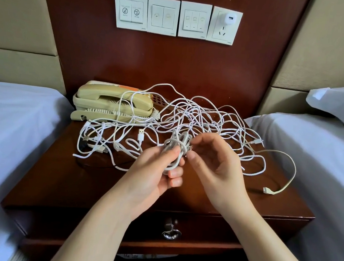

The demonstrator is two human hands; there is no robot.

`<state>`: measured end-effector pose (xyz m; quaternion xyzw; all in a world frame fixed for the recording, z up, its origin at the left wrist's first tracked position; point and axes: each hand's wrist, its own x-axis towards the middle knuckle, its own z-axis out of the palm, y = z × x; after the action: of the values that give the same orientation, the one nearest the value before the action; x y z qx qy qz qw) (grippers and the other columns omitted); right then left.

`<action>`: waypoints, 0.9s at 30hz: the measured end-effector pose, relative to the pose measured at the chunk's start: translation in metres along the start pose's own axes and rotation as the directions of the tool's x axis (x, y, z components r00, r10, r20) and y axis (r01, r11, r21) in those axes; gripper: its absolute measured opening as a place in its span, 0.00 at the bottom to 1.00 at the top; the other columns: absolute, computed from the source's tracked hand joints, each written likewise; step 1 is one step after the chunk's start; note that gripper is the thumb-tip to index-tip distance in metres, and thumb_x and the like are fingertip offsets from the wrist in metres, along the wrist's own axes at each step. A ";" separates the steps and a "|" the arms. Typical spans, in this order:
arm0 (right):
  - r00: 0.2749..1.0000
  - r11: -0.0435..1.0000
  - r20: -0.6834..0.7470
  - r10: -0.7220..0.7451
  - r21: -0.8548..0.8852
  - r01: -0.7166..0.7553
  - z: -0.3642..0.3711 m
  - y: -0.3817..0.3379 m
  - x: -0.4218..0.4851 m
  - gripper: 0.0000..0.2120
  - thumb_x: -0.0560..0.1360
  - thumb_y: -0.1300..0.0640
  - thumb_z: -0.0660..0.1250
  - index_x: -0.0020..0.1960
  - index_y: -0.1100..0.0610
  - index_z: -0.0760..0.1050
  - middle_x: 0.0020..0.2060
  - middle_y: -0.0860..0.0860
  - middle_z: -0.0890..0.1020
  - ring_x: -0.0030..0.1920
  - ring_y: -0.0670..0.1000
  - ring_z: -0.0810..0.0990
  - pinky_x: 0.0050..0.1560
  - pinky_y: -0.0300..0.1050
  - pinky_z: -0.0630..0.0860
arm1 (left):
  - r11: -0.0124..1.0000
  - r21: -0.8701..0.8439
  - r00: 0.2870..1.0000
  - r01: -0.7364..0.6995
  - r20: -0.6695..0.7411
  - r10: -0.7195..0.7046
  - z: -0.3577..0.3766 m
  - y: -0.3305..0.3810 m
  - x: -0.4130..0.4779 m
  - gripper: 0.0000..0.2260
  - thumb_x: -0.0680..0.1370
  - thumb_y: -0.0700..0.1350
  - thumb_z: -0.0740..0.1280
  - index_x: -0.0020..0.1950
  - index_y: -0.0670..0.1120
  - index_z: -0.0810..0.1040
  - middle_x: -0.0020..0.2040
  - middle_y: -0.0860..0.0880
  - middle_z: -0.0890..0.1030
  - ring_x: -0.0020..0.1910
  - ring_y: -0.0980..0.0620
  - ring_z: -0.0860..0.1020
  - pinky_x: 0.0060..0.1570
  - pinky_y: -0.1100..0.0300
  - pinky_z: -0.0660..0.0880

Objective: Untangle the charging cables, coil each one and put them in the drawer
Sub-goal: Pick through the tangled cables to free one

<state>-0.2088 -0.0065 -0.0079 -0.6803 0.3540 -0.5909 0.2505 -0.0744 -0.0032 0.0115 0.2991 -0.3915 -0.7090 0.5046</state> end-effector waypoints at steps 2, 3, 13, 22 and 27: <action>1.000 1.000 -0.023 0.007 -0.030 -0.008 0.000 0.001 0.000 0.08 0.73 0.63 0.67 0.47 0.52 0.74 0.41 0.43 0.80 0.44 0.43 0.80 0.46 0.35 0.75 | 1.000 -0.004 1.000 0.002 -0.005 -0.002 0.000 -0.001 0.001 0.09 0.79 0.39 0.59 0.42 0.40 0.75 0.31 0.49 0.72 0.24 0.57 0.65 0.23 0.67 0.63; 1.000 0.999 -0.029 0.006 -0.046 -0.008 0.000 0.002 0.001 0.07 0.73 0.63 0.67 0.47 0.52 0.75 0.42 0.44 0.81 0.44 0.45 0.81 0.47 0.37 0.76 | 1.000 -0.011 1.000 0.007 -0.006 -0.007 0.000 -0.002 0.001 0.08 0.79 0.39 0.59 0.42 0.39 0.75 0.30 0.49 0.72 0.24 0.57 0.65 0.23 0.67 0.63; 0.979 0.934 -0.150 -0.140 -0.348 0.080 0.008 0.003 -0.001 0.05 0.74 0.64 0.65 0.44 0.55 0.75 0.38 0.43 0.78 0.41 0.45 0.77 0.43 0.37 0.73 | 0.997 0.044 0.991 0.057 -0.125 -0.051 0.007 -0.005 0.007 0.11 0.80 0.39 0.58 0.41 0.39 0.76 0.27 0.48 0.73 0.21 0.56 0.66 0.20 0.66 0.63; 0.997 0.997 -0.081 0.006 -0.072 -0.012 -0.002 0.001 0.003 0.05 0.74 0.66 0.69 0.44 0.61 0.73 0.35 0.46 0.79 0.36 0.43 0.78 0.39 0.34 0.74 | 0.967 0.231 0.992 0.112 -0.079 -0.097 0.001 -0.006 0.001 0.08 0.80 0.40 0.60 0.45 0.40 0.78 0.30 0.48 0.79 0.26 0.55 0.74 0.23 0.66 0.70; 0.990 0.980 -0.092 0.110 0.177 -0.093 -0.005 -0.005 0.004 0.06 0.69 0.61 0.69 0.40 0.63 0.73 0.31 0.47 0.79 0.33 0.42 0.77 0.37 0.33 0.74 | 0.965 0.229 0.992 0.125 -0.006 -0.127 -0.001 -0.004 -0.003 0.08 0.80 0.42 0.61 0.46 0.41 0.79 0.32 0.46 0.80 0.28 0.56 0.76 0.24 0.67 0.70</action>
<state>-0.2121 -0.0058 -0.0011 -0.6064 0.3482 -0.6393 0.3199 -0.0746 -0.0003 0.0075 0.3762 -0.4530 -0.6910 0.4192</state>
